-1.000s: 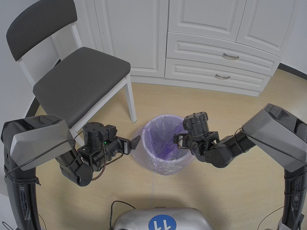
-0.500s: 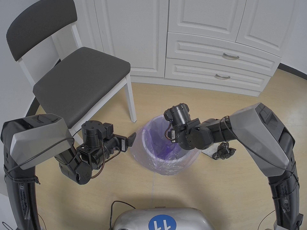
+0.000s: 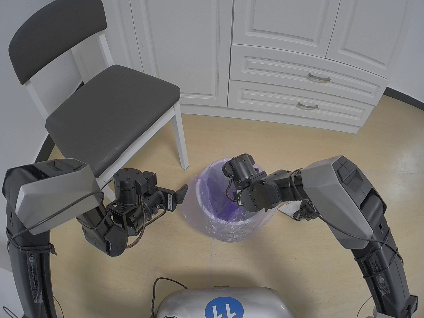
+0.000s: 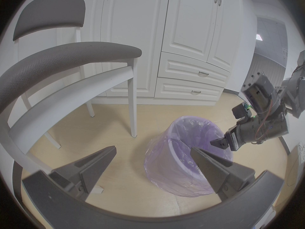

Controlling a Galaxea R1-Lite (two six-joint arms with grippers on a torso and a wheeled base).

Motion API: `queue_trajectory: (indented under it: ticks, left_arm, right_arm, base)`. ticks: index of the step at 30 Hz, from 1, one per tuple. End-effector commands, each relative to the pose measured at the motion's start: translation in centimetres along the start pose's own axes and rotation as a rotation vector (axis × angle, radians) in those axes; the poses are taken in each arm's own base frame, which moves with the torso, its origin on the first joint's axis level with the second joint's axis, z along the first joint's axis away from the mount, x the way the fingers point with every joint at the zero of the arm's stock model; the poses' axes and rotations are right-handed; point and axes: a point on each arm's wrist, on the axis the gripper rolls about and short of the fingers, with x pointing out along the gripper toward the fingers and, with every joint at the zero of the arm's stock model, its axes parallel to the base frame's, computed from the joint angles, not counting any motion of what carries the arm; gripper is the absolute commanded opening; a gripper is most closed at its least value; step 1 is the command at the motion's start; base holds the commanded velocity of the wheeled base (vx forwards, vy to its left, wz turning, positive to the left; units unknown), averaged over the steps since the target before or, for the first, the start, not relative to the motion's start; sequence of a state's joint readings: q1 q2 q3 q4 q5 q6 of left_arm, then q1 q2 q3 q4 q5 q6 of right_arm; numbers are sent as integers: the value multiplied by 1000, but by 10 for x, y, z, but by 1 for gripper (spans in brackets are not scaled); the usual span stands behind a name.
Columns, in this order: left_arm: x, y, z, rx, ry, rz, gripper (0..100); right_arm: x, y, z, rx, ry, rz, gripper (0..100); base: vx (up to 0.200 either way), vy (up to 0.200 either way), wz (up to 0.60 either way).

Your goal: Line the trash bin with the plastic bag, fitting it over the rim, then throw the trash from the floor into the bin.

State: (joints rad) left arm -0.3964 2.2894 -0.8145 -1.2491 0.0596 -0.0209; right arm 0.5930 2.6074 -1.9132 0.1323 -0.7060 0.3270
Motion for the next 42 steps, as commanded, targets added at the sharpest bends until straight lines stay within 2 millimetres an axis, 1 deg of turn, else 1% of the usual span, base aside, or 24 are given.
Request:
queue_trajectory:
  ticks: [1, 4, 5, 6, 11, 16, 20, 22, 23, 25, 28, 31, 35, 39, 42]
  left_arm:
    - [2, 0, -4, 1, -6, 1, 100]
    - [1, 0, -5, 2, -3, -1, 100]
    - [1, 0, -5, 2, -3, -1, 100]
    - [1, 0, -6, 3, 1, 1, 100]
    - [0, 0, -5, 1, -2, 1, 100]
    - [-2, 0, -6, 3, 4, 1, 100]
    - [-2, 0, -7, 2, -8, 1, 100]
    - [-3, -1, -8, 4, -11, -1, 100]
    - [-3, -1, -8, 4, -11, -1, 100]
    - [-4, -1, -9, 4, -6, -1, 100]
    - [-4, 0, -9, 4, -5, -1, 100]
    - [-4, 0, -10, 4, -5, -1, 100]
    - [-4, 0, -10, 4, -5, -1, 100]
    - [-4, 0, -9, 4, -6, -1, 100]
    - [-4, 0, -10, 3, -3, -1, 100]
  right_arm:
    - [3, -10, -5, -12, 28, -22, 100]
    - [0, -20, -4, -14, 42, -33, 100]
    - [0, -20, -4, -14, 42, -33, 100]
    - [-2, -27, -6, -18, 55, -42, 100]
    - [-10, -42, -10, -10, 82, -61, 100]
    - [-19, -52, -8, 38, 89, -61, 100]
    - [-27, -63, -11, 84, 105, -66, 100]
    - [-27, -69, -11, 110, 104, -66, 100]
    - [-27, -69, -11, 110, 104, -66, 100]
    - [-23, -76, -16, 133, 101, -52, 100]
    - [-18, -79, -26, 141, 102, -43, 100]
    - [-13, -86, -32, 161, 96, -51, 100]
    - [-11, -88, -39, 159, 106, -27, 100]
    - [-9, -89, -41, 158, 113, -29, 100]
    - [-4, -90, -46, 153, 129, -32, 100]
  base:
    - [0, 0, 0]
    - [0, 0, 0]
    - [0, 0, 0]
    - [0, 0, 0]
    - [0, 0, 0]
    - [0, 0, 0]
    - [0, 0, 0]
    - [0, 0, 0]
    - [0, 0, 0]
    - [0, 0, 0]
    - [0, 0, 0]
    - [0, 0, 0]
    - [0, 0, 0]
    - [0, 0, 0]
    - [0, 0, 0]
